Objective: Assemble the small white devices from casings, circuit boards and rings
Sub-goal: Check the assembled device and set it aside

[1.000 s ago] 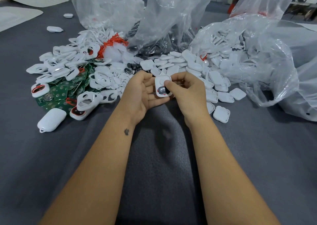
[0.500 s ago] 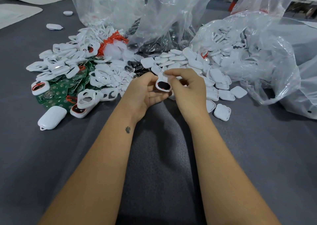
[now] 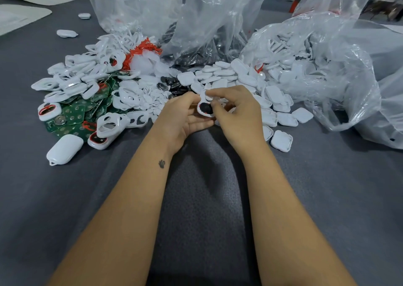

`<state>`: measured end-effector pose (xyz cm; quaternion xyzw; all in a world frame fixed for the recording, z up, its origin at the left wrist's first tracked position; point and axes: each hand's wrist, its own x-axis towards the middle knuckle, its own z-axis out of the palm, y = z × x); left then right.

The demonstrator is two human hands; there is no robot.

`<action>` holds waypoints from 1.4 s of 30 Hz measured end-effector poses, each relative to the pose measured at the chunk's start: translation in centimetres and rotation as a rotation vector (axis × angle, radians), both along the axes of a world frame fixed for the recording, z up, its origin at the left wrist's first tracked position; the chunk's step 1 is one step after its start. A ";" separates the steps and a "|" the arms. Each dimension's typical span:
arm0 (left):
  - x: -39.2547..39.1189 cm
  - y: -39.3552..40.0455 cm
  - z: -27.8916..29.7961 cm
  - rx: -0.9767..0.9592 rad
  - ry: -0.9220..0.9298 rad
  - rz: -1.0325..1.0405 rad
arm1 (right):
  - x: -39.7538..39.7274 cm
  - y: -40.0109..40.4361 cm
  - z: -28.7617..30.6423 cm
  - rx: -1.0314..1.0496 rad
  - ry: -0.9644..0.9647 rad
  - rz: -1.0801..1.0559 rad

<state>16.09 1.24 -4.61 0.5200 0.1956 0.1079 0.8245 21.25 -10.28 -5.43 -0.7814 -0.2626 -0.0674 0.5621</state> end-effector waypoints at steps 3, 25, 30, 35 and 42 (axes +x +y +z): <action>0.0 0.0 0.0 0.005 0.003 -0.005 | 0.0 0.0 0.1 -0.017 -0.027 -0.015; 0.0 -0.1 -1.0 0.138 -0.103 0.010 | 0.2 -0.4 1.3 0.381 0.305 -0.015; 0.1 -0.3 -0.9 0.132 -0.103 0.038 | 0.3 -0.6 1.4 0.439 0.389 0.029; 0.0 -0.5 -0.8 0.159 -0.114 0.034 | 0.3 -0.4 1.4 0.362 0.356 0.026; -0.1 -0.5 -0.9 0.226 -0.120 0.017 | 0.3 -0.3 1.2 0.309 0.322 -0.023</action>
